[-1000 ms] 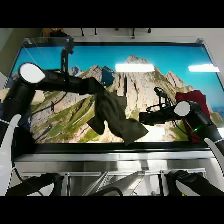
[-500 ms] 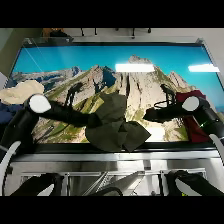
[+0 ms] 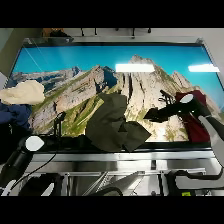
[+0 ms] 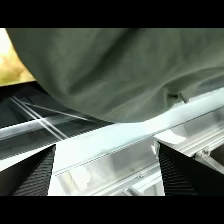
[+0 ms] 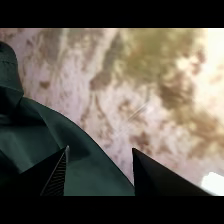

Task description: Fold the shirts.

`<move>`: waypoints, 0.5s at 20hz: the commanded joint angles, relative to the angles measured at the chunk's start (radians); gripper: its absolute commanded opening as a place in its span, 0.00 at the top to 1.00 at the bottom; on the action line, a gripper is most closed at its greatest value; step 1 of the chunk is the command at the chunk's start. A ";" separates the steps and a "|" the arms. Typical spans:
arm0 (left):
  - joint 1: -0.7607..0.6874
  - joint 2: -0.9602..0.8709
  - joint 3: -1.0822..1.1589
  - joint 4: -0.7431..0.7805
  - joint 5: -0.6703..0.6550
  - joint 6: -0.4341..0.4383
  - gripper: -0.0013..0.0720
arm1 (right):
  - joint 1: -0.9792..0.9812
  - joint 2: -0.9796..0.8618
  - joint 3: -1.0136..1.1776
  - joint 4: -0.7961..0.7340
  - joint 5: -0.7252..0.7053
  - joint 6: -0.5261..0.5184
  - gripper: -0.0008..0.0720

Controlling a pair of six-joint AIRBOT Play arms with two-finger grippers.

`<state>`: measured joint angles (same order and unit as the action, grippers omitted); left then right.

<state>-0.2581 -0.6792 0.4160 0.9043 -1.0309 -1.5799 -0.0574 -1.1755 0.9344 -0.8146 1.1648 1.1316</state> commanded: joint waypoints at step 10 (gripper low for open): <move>-0.152 -0.355 0.009 -0.171 0.380 0.142 0.06 | 0.173 -0.110 0.001 0.136 -0.026 -0.167 0.81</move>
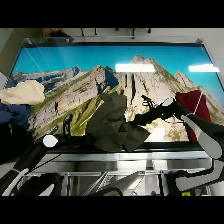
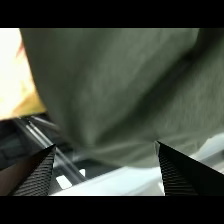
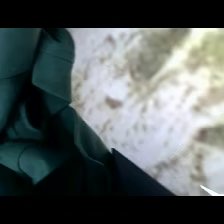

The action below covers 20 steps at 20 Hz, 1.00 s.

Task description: Fold the shirts.

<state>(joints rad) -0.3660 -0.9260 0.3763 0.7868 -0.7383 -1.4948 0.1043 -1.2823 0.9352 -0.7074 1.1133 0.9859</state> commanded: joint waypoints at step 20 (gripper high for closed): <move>0.248 0.094 1.573 -0.046 -0.527 0.008 0.97 | -0.303 0.607 0.954 0.301 0.076 -0.218 0.96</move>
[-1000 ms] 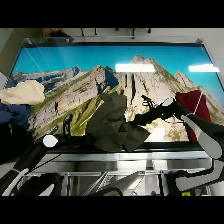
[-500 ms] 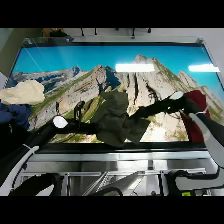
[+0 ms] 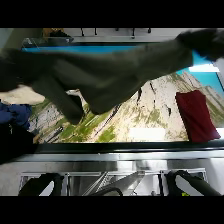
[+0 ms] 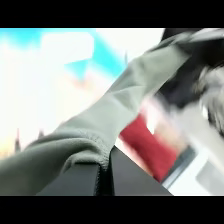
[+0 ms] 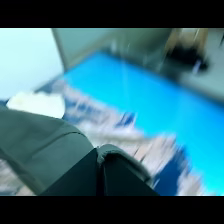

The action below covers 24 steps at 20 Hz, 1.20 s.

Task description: Fold the shirts.

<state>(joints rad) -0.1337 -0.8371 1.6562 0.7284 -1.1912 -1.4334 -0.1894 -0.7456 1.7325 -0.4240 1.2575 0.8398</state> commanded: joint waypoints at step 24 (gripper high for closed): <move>0.169 -0.871 0.039 0.042 -0.351 0.130 0.04 | 0.054 -0.729 0.014 -0.165 0.212 0.211 0.49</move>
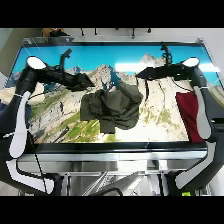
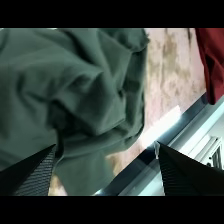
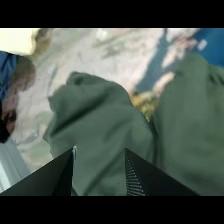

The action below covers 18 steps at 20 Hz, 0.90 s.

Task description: Fold the shirts.

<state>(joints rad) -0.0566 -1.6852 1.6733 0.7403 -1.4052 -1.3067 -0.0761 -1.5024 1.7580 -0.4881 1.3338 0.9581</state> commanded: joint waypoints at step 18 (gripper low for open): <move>-0.059 -0.071 -0.364 0.272 0.233 0.032 0.20 | 0.311 0.328 -0.995 -0.108 -0.532 0.105 0.24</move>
<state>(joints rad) -0.0727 -1.6920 1.2430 1.0183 -1.1782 -1.2774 0.1913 -1.1458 0.7849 -0.6010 0.9268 1.0630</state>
